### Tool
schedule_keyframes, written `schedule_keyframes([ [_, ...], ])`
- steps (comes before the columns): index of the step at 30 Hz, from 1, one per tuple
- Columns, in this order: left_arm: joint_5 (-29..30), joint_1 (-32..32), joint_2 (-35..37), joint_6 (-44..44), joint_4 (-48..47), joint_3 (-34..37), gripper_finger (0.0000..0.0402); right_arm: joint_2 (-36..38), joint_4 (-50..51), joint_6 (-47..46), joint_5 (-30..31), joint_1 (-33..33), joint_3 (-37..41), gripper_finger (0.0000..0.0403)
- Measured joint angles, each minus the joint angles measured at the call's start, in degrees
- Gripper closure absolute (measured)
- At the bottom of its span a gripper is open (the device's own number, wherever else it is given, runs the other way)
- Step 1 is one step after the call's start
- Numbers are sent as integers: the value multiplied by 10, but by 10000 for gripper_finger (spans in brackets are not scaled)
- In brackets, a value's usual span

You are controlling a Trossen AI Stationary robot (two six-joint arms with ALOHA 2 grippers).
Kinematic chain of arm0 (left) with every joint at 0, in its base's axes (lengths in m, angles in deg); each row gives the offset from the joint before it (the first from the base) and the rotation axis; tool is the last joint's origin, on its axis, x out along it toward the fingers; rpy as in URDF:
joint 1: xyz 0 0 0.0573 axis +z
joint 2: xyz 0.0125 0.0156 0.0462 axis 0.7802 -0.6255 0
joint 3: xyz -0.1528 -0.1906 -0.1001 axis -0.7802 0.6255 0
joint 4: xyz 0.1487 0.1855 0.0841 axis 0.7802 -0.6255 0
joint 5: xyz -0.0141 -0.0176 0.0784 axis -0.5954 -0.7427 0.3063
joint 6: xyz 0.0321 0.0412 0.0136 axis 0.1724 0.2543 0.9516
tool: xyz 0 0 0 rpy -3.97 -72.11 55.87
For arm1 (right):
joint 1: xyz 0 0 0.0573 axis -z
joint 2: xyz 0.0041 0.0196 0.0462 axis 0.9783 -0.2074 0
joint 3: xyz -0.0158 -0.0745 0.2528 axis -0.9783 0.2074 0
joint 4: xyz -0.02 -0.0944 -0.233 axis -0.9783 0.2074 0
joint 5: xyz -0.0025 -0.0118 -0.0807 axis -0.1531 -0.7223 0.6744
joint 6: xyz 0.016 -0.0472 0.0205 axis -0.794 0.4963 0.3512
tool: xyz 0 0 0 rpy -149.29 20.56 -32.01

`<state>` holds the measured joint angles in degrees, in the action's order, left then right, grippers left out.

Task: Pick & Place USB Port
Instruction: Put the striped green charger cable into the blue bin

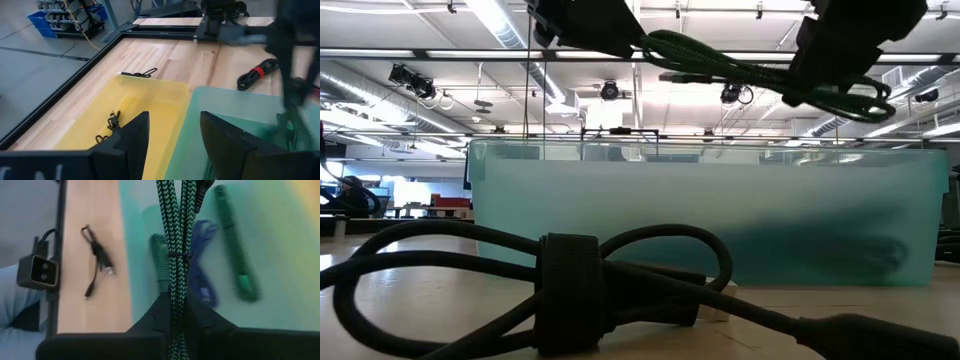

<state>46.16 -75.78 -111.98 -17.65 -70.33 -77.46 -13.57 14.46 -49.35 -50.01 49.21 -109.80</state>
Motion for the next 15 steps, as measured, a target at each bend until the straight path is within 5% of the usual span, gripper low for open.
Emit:
schedule_keyframes([
  [10, -13, 3, 0, 1, 0, 0, 220, -27, -33, 15, -7, -3, 0, 383],
  [15, -13, 3, 0, 1, -1, 0, 220, -27, -41, 25, -3, -2, 0, 301],
])
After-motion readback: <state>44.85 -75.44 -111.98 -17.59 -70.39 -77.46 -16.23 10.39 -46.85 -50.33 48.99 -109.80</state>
